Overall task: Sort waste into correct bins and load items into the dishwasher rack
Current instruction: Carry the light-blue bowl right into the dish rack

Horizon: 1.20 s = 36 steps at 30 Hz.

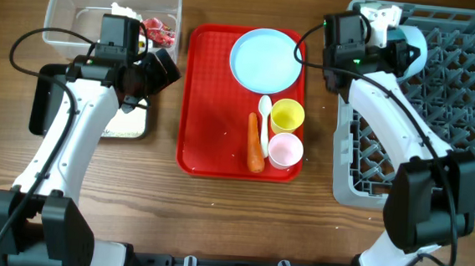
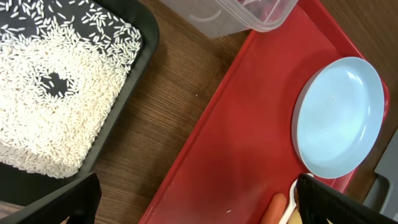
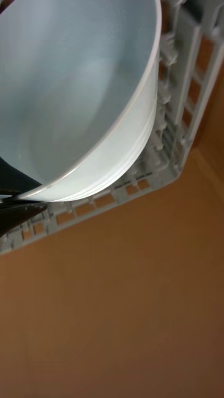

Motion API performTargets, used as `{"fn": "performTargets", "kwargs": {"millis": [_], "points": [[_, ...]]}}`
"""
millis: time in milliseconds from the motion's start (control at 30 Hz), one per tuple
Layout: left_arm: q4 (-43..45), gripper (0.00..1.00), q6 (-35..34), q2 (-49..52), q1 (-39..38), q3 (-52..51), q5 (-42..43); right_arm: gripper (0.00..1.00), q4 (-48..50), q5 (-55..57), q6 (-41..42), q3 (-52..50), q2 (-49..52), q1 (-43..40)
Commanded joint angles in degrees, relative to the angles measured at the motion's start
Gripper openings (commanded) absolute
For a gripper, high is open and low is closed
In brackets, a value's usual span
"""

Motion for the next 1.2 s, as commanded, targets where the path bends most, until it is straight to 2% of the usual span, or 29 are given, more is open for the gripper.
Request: {"fn": "performTargets", "kwargs": {"millis": [0, 167, 333, 567, 833, 867, 900, 933, 967, 1033, 1100, 1167], "points": [[0.0, 1.0, -0.5, 0.3, 0.2, -0.1, -0.4, 0.05, -0.8, 4.2, -2.3, -0.3, 1.5, -0.2], [0.0, 1.0, -0.5, 0.3, 0.2, -0.1, -0.4, 0.04, -1.1, 3.5, -2.3, -2.3, 1.5, -0.1], [0.0, 1.0, -0.5, 0.3, 0.2, -0.1, -0.4, 0.04, -3.0, -3.2, -2.3, -4.9, 1.5, -0.1], [0.0, 1.0, -0.6, 0.3, 0.2, -0.1, -0.4, 0.04, -2.9, -4.2, -2.3, -6.4, 1.5, -0.1], [0.0, 1.0, -0.5, 0.3, 0.2, -0.1, -0.4, 0.06, -4.8, -12.9, -2.3, -6.4, 1.5, 1.1], [0.0, 1.0, -0.6, 0.3, 0.2, -0.1, -0.4, 0.16, -5.0, -12.8, -2.3, -6.4, 1.5, 1.4], [0.0, 1.0, -0.6, 0.3, 0.2, -0.1, -0.4, 0.31, -5.1, -12.8, -2.3, -6.4, 1.5, 1.6], [0.0, 1.0, -0.6, 0.3, 0.2, -0.1, -0.4, 0.38, -5.2, -12.8, -2.3, -6.4, 1.5, 1.9], [0.0, 1.0, -0.6, 0.3, 0.2, -0.1, -0.4, 0.57, -5.5, -12.8, -2.3, -6.4, 1.5, 2.1], [0.0, 1.0, -0.5, 0.3, 0.2, -0.1, -0.4, 0.79, -6.0, -12.8, -2.3, -6.4, 1.5, 2.4], [0.0, 1.0, -0.6, 0.3, 0.2, -0.1, -0.4, 0.91, -6.8, -12.8, -2.3, -6.3, 1.5, 2.7], [0.0, 1.0, -0.5, 0.3, 0.2, -0.1, -0.4, 0.97, -7.1, -12.8, -2.1, -6.4, 1.5, 3.0]]}}
